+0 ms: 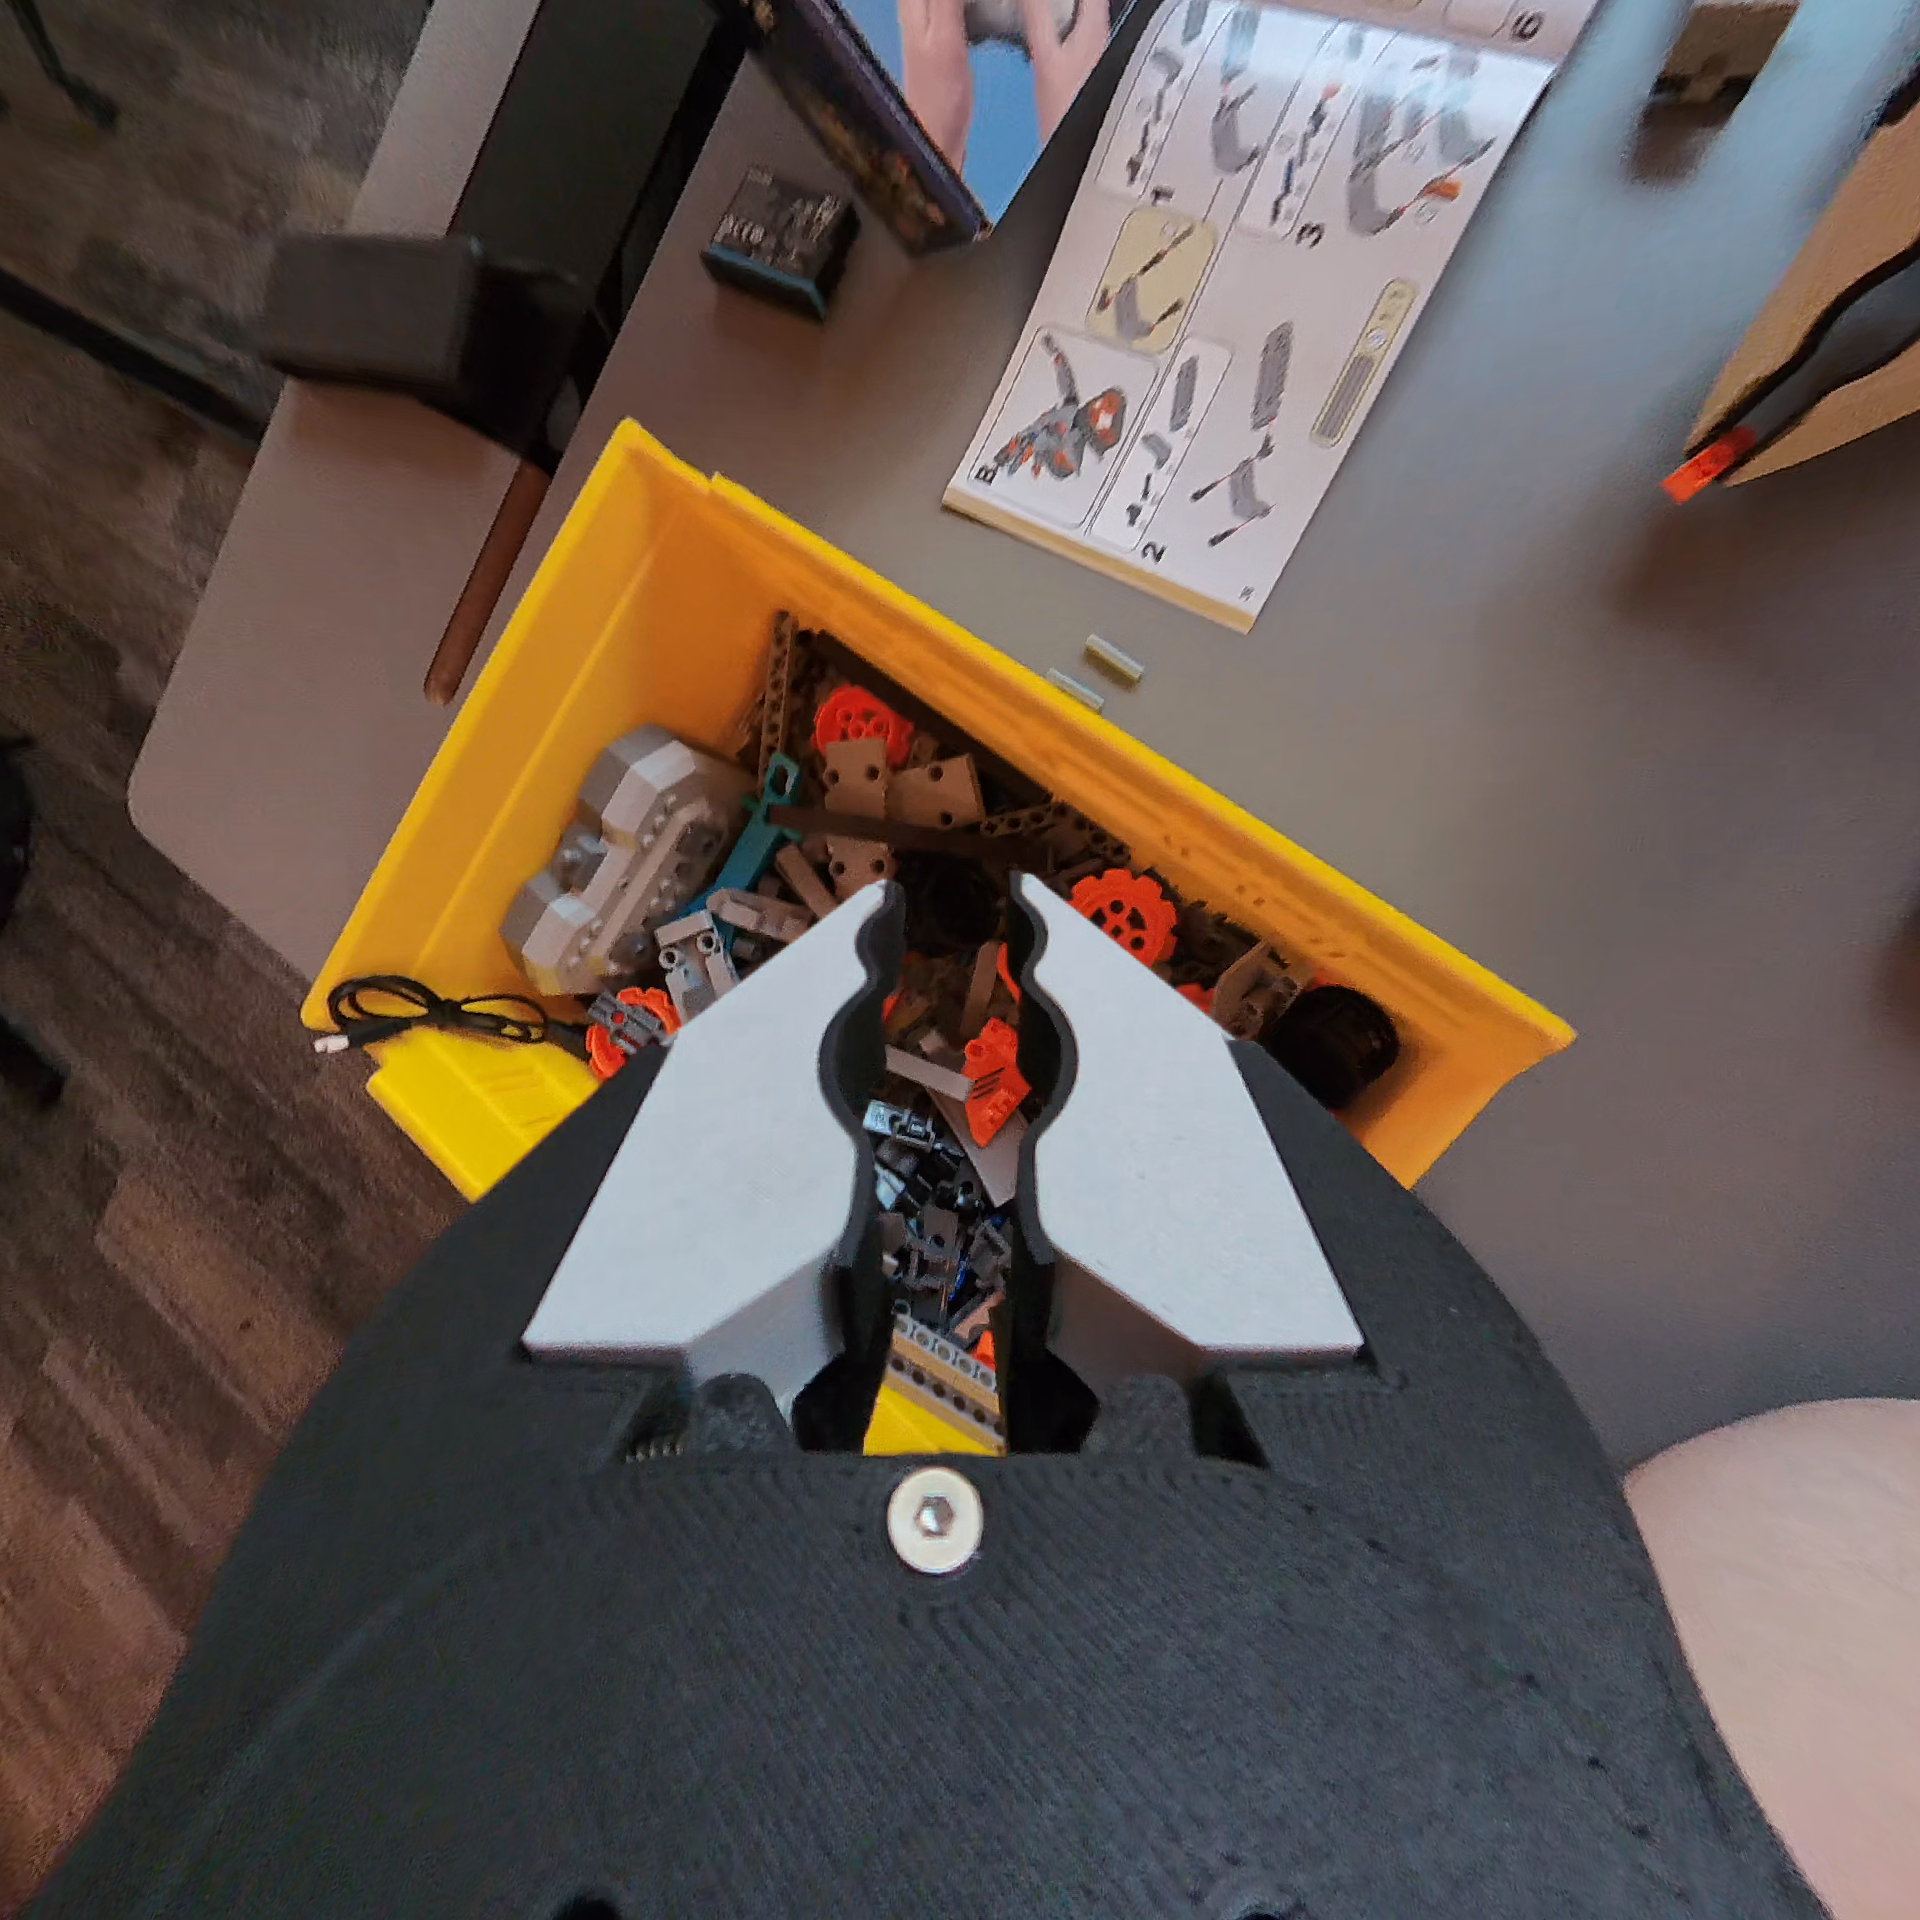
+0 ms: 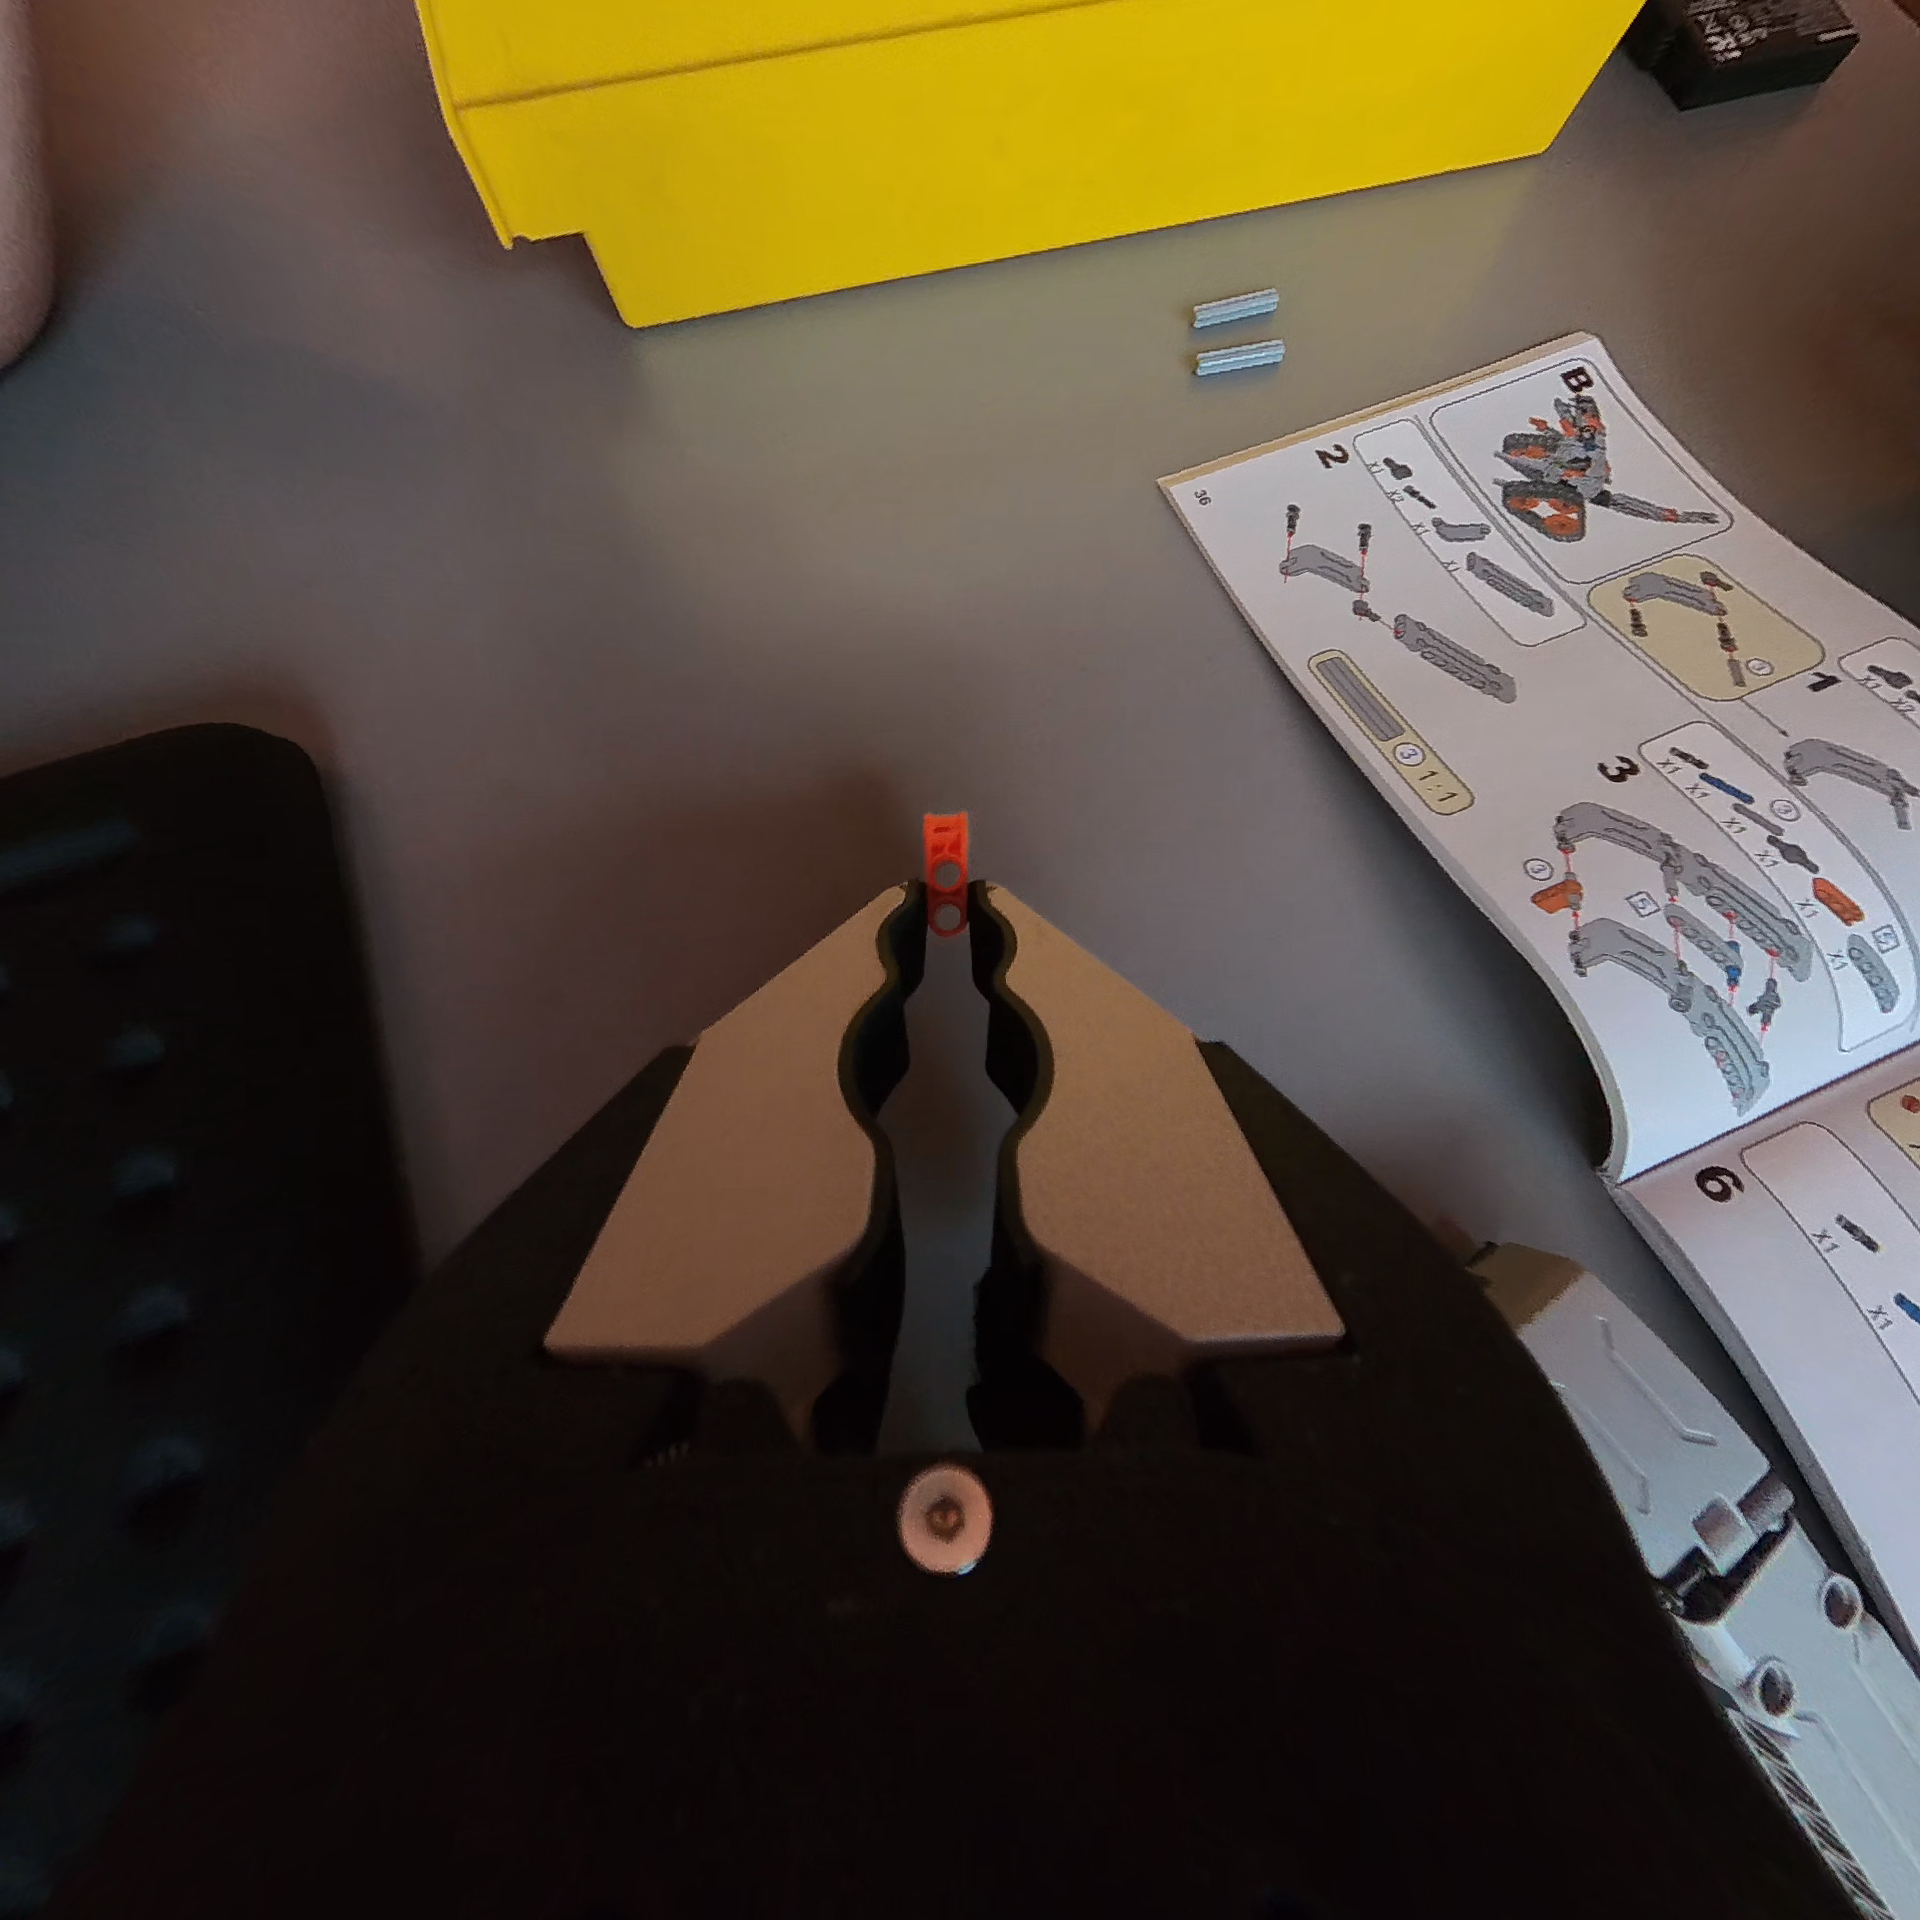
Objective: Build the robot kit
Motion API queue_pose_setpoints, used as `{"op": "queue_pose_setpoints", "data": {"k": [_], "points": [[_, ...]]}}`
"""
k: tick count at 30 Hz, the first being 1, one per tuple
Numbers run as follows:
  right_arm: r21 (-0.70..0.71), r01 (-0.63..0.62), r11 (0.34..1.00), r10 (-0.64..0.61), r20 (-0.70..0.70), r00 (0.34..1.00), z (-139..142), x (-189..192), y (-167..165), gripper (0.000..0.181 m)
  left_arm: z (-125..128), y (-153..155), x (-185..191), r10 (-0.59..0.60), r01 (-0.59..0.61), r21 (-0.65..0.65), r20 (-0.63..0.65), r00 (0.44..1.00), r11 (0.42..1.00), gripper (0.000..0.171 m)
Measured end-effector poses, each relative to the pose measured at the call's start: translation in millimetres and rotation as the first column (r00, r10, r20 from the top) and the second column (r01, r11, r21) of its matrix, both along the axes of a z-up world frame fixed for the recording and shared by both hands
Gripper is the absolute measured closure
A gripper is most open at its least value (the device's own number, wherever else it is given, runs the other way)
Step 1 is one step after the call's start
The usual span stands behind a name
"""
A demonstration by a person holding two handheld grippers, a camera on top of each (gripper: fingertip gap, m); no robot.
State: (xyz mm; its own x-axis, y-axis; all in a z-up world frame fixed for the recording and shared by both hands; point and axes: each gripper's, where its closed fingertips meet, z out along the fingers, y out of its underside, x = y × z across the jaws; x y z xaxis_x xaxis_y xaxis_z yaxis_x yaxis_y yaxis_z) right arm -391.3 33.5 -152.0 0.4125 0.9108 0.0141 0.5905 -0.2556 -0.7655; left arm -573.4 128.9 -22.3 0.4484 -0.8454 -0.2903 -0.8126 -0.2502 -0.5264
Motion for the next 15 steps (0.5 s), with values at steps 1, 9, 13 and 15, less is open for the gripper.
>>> {"op": "queue_pose_setpoints", "data": {"k": [1, 9, 13, 15], "points": [[0.0, -0.002, 1.0, 0.002, 0.006, 1.0, -1.0, -0.1, -0.4, 0.174, -1.8, 1.5, -3.3, 0.016, -0.016, -0.004, -0.009, 1.0, 1.0, 0.154], [0.005, -0.003, 1.0, 0.002, 0.019, 1.0, -3.4, -0.4, -1.3, 0.174, -8.1, 3.2, -7.5, 0.04, -0.041, -0.024, -0.041, 0.998, 0.999, 0.154], [0.002, -0.003, 1.0, 0.003, 0.025, 1.0, -5.0, -0.3, -1.8, 0.174, -9.8, 3.2, -7.1, 0.041, -0.042, -0.03, -0.049, 0.998, 0.999, 0.154], [0.0, -0.004, 1.0, 0.004, 0.03, 1.0, -6.2, -0.2, -2.0, 0.174, -10.3, 3.4, -7.4, 0.042, -0.044, -0.031, -0.053, 0.998, 0.999, 0.154]]}}
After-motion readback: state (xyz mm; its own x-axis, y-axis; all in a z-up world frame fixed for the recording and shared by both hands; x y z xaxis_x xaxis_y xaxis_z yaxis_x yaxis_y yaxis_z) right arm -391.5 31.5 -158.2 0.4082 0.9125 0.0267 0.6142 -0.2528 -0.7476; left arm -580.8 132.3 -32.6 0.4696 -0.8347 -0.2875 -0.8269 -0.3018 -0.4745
